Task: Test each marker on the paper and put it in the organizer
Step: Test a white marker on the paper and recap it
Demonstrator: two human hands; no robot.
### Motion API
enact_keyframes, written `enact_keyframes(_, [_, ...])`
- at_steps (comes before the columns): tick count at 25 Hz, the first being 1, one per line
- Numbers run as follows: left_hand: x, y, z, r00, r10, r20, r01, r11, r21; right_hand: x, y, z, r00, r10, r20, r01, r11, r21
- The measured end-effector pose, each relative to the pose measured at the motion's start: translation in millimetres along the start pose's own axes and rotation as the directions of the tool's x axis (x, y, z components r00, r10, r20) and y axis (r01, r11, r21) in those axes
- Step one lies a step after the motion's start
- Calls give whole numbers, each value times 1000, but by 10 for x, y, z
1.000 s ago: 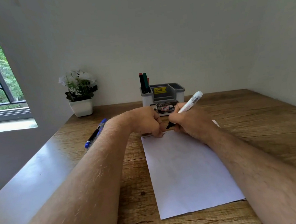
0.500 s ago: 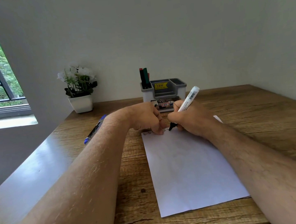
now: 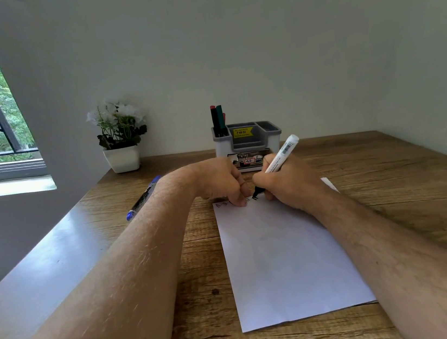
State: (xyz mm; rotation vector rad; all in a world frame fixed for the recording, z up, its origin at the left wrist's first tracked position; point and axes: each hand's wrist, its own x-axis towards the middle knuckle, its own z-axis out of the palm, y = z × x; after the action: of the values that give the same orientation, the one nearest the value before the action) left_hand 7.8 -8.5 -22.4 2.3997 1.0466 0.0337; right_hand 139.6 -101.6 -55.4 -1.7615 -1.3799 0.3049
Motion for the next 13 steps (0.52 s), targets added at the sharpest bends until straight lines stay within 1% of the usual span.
enact_keyframes(3, [-5, -2, -1, 1000, 1, -2, -1, 1000, 8, 6, 7, 12, 1000, -9, 11, 9, 1000, 6])
enact_keyframes(6, [7, -3, -3, 1000, -8, -5, 8, 1000, 17, 16, 23, 11, 999, 0, -38, 1, 1000, 10])
enact_keyframes(10, [-6, 12, -7, 1000, -4, 6, 4, 1000, 17, 15, 26, 7, 1000, -3, -5, 3, 1000, -8])
enact_keyframes(13, [-28, 17, -13, 1000, -2, 21, 2, 1000, 21, 49, 40, 6, 994, 53, -97, -54, 998, -15])
